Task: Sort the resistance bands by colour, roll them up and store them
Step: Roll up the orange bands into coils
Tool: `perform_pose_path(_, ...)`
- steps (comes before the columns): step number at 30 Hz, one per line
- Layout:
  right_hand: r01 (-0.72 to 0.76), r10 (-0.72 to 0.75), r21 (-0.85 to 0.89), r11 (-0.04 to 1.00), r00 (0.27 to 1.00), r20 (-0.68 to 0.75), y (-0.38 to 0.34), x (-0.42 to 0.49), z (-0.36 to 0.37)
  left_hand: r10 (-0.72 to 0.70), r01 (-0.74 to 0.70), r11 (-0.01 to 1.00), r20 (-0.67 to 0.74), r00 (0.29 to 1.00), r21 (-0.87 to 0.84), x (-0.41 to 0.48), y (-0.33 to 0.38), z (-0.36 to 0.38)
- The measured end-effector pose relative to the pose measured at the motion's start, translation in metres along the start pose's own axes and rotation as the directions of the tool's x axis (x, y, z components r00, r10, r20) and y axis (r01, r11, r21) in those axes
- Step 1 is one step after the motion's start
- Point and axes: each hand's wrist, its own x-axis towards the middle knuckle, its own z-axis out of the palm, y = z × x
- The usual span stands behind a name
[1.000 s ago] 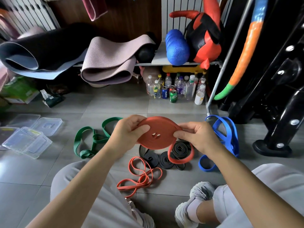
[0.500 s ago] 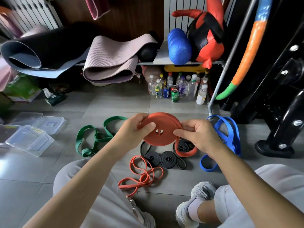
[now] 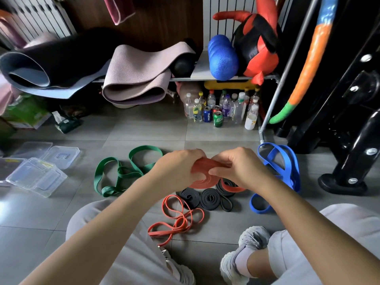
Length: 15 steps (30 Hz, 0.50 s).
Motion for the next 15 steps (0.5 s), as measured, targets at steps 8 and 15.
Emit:
perform_pose_path(8,-0.042,0.167,0.448,0.893,0.956,-0.242,0.008,-0.011,-0.003,-0.174,0.081,0.849,-0.132,0.976,-0.521,0.000,-0.019,0.006)
perform_pose_path(15,-0.023,0.221,0.516,0.856,0.920,-0.324,0.009,-0.015,0.001,-0.292,0.067,0.583,-0.132,0.947,-0.810,-0.003,-0.022,0.009)
